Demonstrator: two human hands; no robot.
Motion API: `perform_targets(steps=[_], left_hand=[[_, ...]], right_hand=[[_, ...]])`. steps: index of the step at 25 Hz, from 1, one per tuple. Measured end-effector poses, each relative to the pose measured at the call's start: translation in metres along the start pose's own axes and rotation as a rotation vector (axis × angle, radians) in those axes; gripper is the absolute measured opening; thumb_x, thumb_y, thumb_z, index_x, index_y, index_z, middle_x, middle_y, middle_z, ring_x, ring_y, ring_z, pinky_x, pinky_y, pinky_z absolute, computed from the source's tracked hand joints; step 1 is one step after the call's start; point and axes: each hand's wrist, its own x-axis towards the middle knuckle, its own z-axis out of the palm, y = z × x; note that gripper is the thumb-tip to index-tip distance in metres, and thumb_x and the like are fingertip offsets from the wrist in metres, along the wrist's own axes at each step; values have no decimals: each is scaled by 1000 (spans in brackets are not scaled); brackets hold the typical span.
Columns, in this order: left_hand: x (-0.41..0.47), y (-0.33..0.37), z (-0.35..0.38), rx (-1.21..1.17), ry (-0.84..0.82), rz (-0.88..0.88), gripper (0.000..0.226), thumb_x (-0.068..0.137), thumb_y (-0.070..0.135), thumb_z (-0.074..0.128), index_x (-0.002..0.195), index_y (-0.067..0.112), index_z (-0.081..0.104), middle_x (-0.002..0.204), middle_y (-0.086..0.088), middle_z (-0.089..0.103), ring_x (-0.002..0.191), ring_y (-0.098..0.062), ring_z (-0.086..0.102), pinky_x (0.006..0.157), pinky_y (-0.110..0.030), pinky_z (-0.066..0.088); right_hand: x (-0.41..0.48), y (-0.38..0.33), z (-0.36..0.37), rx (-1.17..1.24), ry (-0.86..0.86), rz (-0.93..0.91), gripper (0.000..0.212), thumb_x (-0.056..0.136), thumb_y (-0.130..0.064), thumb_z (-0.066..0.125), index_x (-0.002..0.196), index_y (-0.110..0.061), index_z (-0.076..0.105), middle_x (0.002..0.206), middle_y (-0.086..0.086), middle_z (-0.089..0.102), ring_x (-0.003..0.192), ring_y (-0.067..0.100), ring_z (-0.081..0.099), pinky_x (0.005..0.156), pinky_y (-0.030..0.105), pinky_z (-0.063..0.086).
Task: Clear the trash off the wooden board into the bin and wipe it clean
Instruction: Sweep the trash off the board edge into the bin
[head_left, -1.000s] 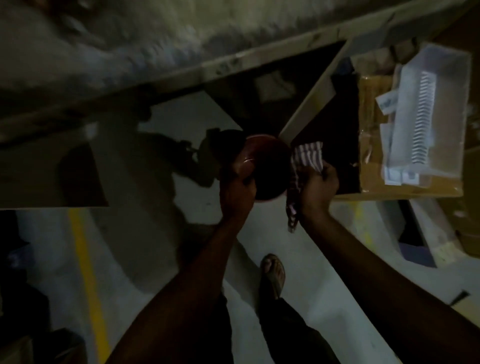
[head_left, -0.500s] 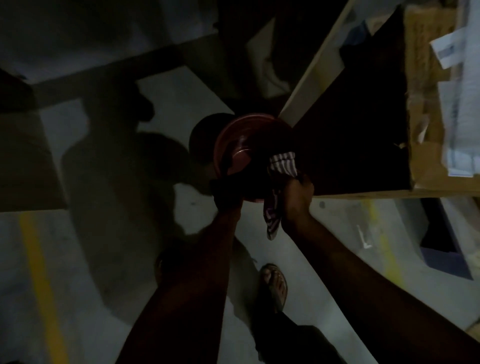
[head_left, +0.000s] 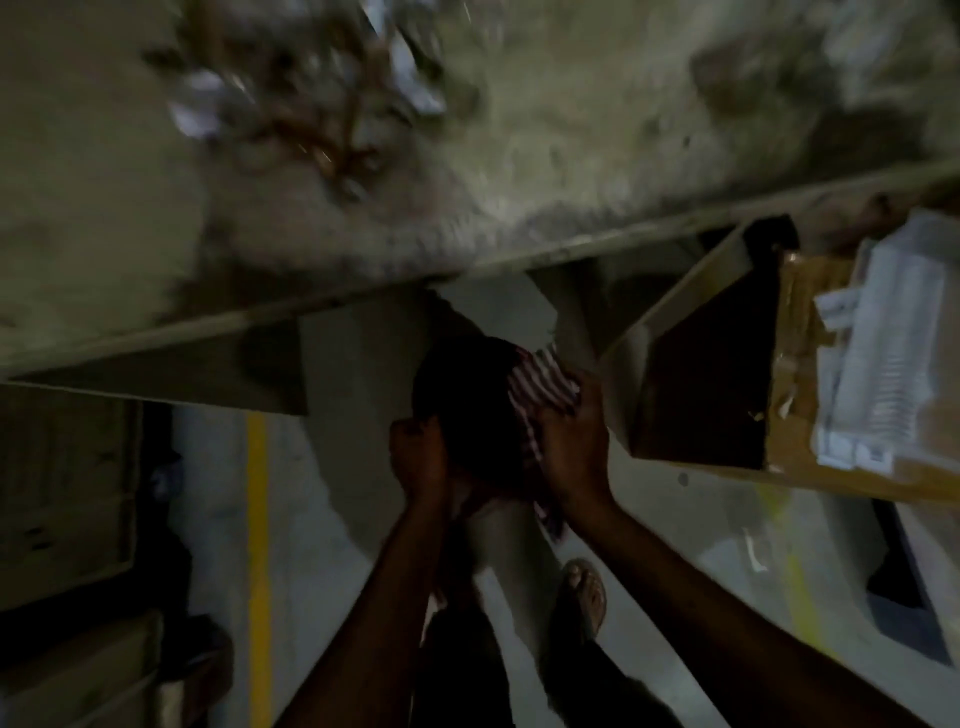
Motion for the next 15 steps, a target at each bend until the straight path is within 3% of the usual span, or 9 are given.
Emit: perform_targets(steps=[2,5,7,9,12,15], left_hand=[[-16,22,-32,-108,78,-36,28,97,25,60,105,-1,67,108,-14,68,101,-29,63,81,-30,48],[-42,59,-73,-236,97,-61,26,98,26,58,94,3,70,94,-11,66,91,-25,62,70,-26,43],[-64,85,-91,-348,89,-81,28,96,28,61,78,8,66,80,-7,64,79,-25,60,72,-30,48],[-70,101,-106,-414,116,-104,37,94,28,64,63,9,60,66,-2,58,66,-21,53,68,-33,46],[-61,113,-121,-461,128,-92,28,79,25,70,55,13,60,58,-1,55,68,-22,52,65,-36,42],[-43,116,-129,-495,125,-105,26,68,26,70,46,13,64,51,4,56,70,-22,54,66,-38,43]], right_hand=[[-23,-44,-7,-56,-43,-240,40,91,-15,60,126,-35,55,126,-19,62,122,10,60,107,37,49],[-41,-94,-1,-160,-115,-554,44,93,-21,59,136,-29,57,139,-8,60,133,19,57,109,49,48],[-37,-131,10,-209,-102,-672,43,95,-15,58,138,-23,58,138,-9,57,131,18,56,109,46,48],[-26,-170,23,-234,-56,-722,44,95,-7,56,138,-14,59,134,-3,55,127,19,56,106,41,49],[11,-214,36,-279,52,-671,47,97,-7,55,144,-11,55,137,9,57,128,25,55,105,38,47],[45,-244,44,-373,122,-653,46,101,-17,56,146,-16,46,136,5,60,120,26,59,86,29,46]])
